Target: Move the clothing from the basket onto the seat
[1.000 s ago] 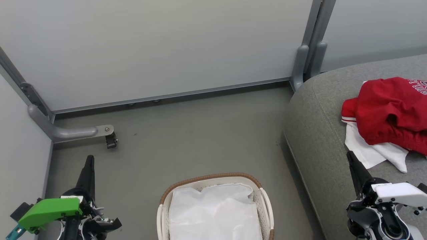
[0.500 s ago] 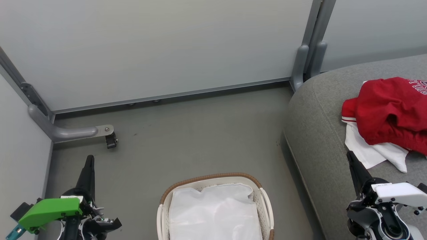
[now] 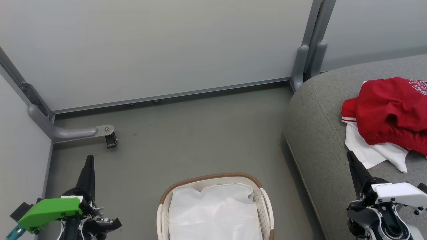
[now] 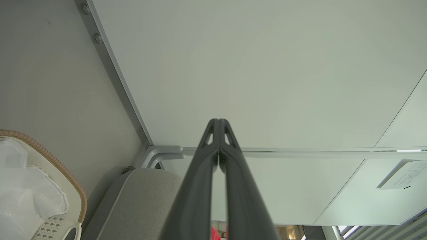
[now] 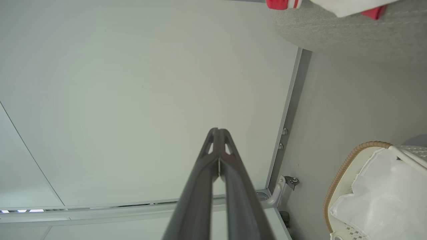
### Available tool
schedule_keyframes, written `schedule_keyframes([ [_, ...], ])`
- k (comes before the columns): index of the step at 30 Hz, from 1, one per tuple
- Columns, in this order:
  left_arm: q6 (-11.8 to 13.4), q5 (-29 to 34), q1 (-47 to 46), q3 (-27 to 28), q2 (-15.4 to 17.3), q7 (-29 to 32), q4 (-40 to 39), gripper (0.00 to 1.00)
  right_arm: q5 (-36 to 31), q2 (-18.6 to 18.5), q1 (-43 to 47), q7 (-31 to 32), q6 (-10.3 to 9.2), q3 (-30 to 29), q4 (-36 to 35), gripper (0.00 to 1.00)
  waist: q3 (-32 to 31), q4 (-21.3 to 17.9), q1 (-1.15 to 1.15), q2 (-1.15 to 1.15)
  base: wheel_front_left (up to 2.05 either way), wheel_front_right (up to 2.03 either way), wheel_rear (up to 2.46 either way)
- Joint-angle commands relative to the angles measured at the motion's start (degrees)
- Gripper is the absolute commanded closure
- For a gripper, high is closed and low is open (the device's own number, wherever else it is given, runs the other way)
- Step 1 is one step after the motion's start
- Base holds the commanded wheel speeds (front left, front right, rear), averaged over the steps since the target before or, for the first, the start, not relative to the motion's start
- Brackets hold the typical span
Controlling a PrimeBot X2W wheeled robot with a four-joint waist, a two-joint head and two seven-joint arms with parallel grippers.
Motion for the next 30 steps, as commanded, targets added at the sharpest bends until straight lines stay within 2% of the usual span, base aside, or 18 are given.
schedule_keyframes([
  [1, -0.3, 0.0, -0.7, 0.1, 0.4, 0.2, 0.0, 1.00, 0.2, -0.1, -0.4, 0.2, 0.00, -0.1, -0.1, 1.00, 0.0, 0.0, 0.00, 0.00, 0.00, 0.00, 0.00],
  [30, -0.3, 0.0, -0.7, 0.1, 0.4, 0.2, -0.1, 1.00, 0.2, -0.1, -0.4, 0.2, 0.00, -0.1, -0.1, 1.00, 0.0, 0.0, 0.00, 0.00, 0.00, 0.00, 0.00],
])
